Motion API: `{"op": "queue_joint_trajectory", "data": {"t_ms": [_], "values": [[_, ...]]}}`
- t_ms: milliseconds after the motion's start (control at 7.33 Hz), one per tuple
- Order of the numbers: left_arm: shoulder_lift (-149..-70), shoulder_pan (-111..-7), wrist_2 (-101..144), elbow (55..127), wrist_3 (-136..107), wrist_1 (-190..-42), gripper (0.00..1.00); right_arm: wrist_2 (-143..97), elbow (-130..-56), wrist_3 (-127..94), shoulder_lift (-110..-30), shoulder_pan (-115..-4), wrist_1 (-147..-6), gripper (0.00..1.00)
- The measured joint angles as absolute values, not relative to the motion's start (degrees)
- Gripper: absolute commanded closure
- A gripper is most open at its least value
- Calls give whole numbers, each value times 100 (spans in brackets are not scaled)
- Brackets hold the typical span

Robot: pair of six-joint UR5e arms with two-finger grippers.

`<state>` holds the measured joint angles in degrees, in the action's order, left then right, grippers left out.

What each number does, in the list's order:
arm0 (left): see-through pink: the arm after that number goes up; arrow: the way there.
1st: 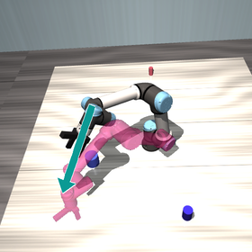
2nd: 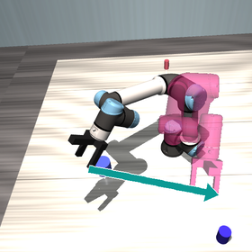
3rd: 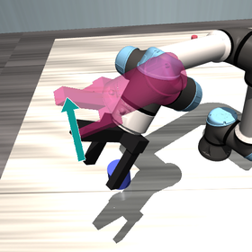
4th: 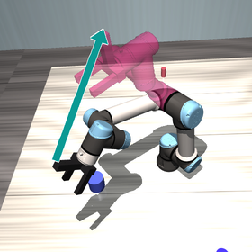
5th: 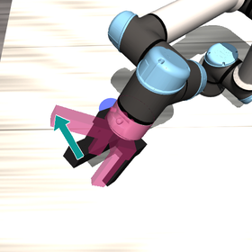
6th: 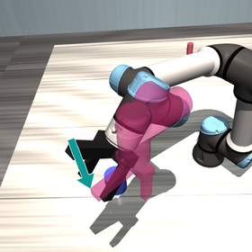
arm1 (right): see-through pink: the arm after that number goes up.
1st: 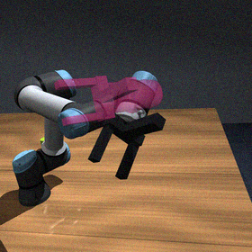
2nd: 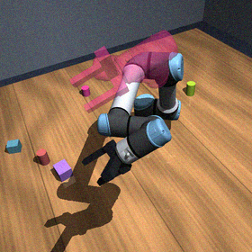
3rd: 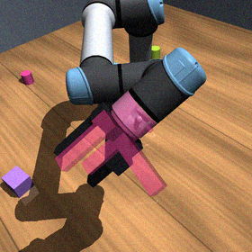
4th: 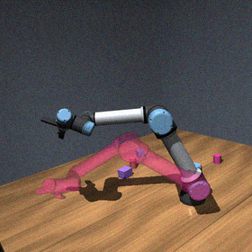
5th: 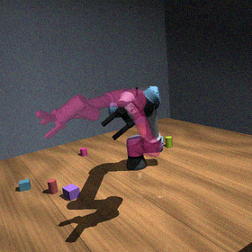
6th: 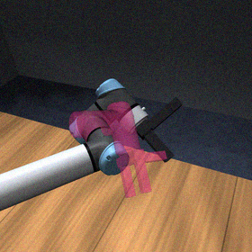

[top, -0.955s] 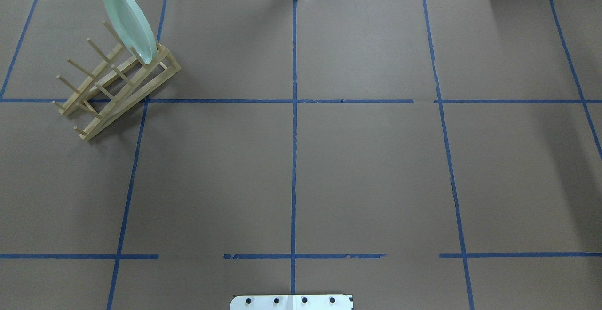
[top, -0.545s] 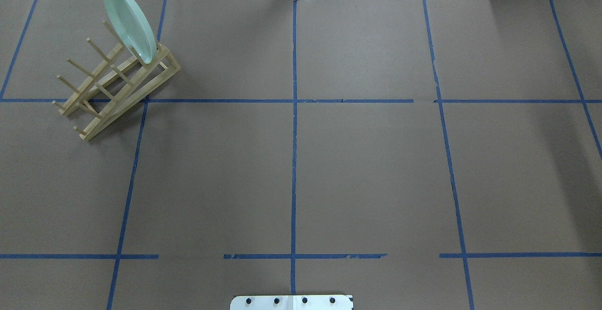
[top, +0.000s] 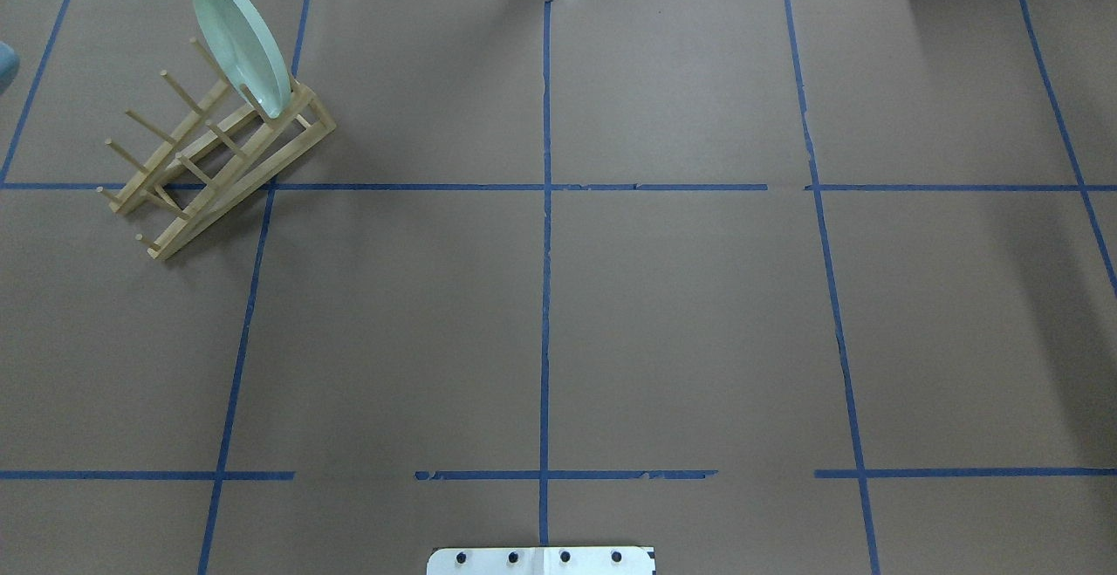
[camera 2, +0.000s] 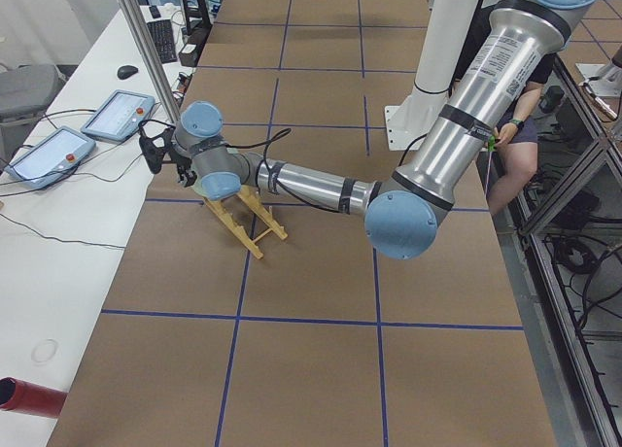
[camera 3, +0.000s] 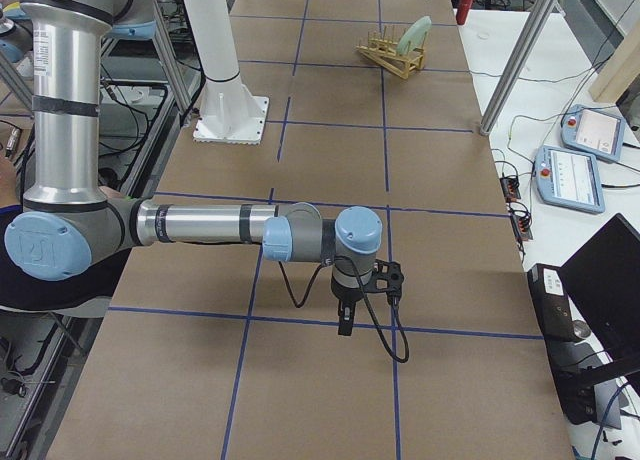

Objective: Place plate on table
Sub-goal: 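Reach the left gripper to the pale green plate's rim and grasp it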

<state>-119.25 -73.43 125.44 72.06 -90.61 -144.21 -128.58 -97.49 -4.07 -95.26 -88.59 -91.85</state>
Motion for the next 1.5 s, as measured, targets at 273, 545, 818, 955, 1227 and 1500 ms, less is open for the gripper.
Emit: {"op": "queue_joint_trajectory", "data": {"t_ms": [273, 545, 818, 955, 1227, 1500], "values": [[-12140, -7116, 12552, 7112, -9219, -14423, 0, -12858, -9750, -405, -9527, -8859, -9185, 0], [-12322, -6910, 12629, 7124, -9309, -14421, 0, -12858, -9749, -410, -9527, -8859, -9185, 0], [-12376, -6802, 12783, 7160, -9322, -14415, 0, -12858, -9749, -409, -9526, -8859, -9185, 0], [-12369, -6760, 12812, 7178, -9315, -14414, 0, -12858, -9749, -411, -9524, -8860, -9185, 0], [-12320, -6697, 12827, 7236, -9296, -14412, 37, -12858, -9747, -407, -9526, -8859, -9185, 0], [-12283, -6640, 12822, 7255, -9280, -14408, 67, -12858, -9747, -406, -9527, -8860, -9185, 0]]}}
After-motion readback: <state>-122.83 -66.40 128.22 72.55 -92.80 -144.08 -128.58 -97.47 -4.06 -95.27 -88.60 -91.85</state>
